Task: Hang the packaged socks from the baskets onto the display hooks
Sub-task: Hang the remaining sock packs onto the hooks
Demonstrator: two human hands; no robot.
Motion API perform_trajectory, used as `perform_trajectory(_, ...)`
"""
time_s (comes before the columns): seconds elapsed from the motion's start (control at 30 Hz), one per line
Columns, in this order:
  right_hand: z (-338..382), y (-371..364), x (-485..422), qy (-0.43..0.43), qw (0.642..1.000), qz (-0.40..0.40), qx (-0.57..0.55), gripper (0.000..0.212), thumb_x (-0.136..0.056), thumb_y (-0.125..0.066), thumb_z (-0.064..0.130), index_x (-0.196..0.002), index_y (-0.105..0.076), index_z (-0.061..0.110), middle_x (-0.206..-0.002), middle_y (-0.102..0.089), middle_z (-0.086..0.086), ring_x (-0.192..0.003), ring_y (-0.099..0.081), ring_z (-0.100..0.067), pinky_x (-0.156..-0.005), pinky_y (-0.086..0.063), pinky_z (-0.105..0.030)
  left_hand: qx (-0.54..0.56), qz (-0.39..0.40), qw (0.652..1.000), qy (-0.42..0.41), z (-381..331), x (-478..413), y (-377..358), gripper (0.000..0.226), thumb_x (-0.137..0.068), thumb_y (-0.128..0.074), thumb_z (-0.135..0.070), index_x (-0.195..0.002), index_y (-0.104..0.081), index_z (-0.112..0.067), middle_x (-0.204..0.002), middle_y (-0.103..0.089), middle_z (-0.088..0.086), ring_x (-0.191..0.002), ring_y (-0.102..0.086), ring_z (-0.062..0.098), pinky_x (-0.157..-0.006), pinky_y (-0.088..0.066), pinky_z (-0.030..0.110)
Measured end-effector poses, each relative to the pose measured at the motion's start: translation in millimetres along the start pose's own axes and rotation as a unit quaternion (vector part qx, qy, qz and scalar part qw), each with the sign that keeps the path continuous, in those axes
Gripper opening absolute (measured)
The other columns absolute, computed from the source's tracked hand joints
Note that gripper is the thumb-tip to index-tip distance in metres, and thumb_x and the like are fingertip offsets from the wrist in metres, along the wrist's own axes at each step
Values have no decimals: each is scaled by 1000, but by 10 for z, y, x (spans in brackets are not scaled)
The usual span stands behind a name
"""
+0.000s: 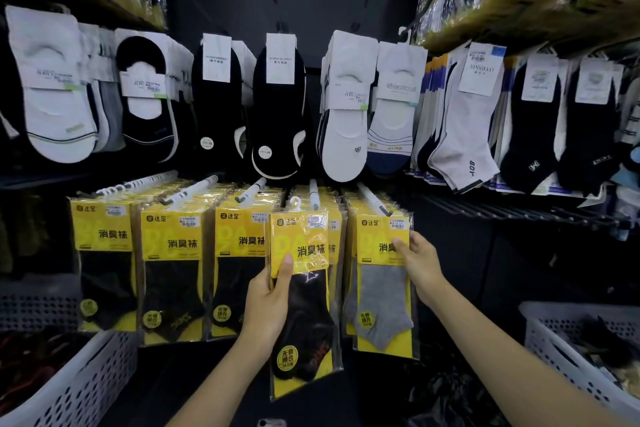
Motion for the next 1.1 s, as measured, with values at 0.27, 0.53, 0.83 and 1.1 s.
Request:
perform_trajectory(0.27,-283,105,-78,-66,983,-165,38,36,-74,-81,29,-96,-61,10,-89,-65,-3,-86,-61,-16,-73,-46,-26,11,23,1000,1,-1,-47,-82,21,-86,-47,-50,-86,-60,-33,-65,-63,-18,-65,-57,-16,-59,-39,-2)
perform_trajectory(0.53,-130,152,321,-30,986,-161,35,25,-85,-70,27,-99,-57,12,-96,-59,-2,-93,-59,-19,-71,-46,-21,-7,47,999,1,1,54,-254,27,-81,-45,-56,-87,-61,-35,-70,-67,-14,-66,-60,-8,-60,-44,5)
perform_trajectory(0.83,186,-95,703,-52,995,-2,-85,29,-90,-63,21,-114,-62,4,-106,-70,-11,-103,-66,-25,-95,-51,-40,-9,163,986,11,-45,167,-894,21,-94,-48,-36,-106,-62,-26,-73,-66,-17,-70,-61,-7,-61,-41,3)
perform_trajectory(1.1,69,432,553,-22,986,-158,-46,4,-94,-58,16,-97,-59,15,-83,-67,5,-73,-63,-4,-57,-48,-13,-43,248,964,83,-18,176,-1273,57,-94,-45,-47,-146,-27,-31,-136,-48,-6,-123,-41,5,-95,-31,19)
Point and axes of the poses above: each hand's wrist, its own x-axis away from the middle knuckle, its own y-axis out of the back of the hand, z = x × y, the point moved 5 cm from there along -x, towards the middle knuckle
